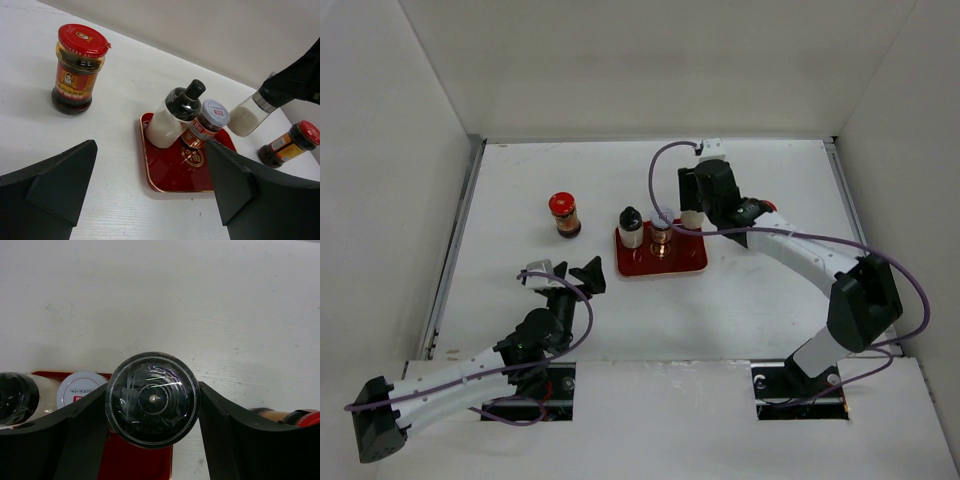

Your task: Organize the condiment bottles

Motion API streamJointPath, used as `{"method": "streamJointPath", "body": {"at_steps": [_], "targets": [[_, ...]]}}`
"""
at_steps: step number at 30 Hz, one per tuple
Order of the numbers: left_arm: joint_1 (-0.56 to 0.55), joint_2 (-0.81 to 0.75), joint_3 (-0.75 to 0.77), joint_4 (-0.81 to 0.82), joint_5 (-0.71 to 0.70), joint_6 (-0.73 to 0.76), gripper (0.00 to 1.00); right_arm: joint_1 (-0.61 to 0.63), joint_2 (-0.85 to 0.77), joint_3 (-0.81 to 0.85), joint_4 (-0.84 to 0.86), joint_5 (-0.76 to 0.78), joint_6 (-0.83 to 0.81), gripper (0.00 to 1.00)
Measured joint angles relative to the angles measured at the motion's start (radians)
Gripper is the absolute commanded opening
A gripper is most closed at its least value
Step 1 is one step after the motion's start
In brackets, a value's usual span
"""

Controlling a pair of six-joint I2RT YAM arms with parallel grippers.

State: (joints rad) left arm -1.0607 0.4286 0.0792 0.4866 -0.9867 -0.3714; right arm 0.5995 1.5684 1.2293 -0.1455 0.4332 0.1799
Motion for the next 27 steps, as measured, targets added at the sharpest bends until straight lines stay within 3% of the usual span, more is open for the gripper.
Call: {"method": "streamJointPath", "body": {"at_steps": [15, 22, 27], "targets": [[0.018, 0.015, 0.0, 0.003, -0.006, 0.0, 0.9, 0.043, 0.072, -0.099, 0.072, 0.001, 0.034, 0.63], [0.036, 0.094, 0.014, -0.021, -0.013, -0.002, 0.9, 0.043, 0.08, -0.133, 0.159, 0.009, 0.06, 0.88], [0.095, 0.203, 0.184, -0.15, -0.027, -0.007, 0.91, 0.043, 0.032, -0.167, 0.183, 0.02, 0.064, 0.99]]}}
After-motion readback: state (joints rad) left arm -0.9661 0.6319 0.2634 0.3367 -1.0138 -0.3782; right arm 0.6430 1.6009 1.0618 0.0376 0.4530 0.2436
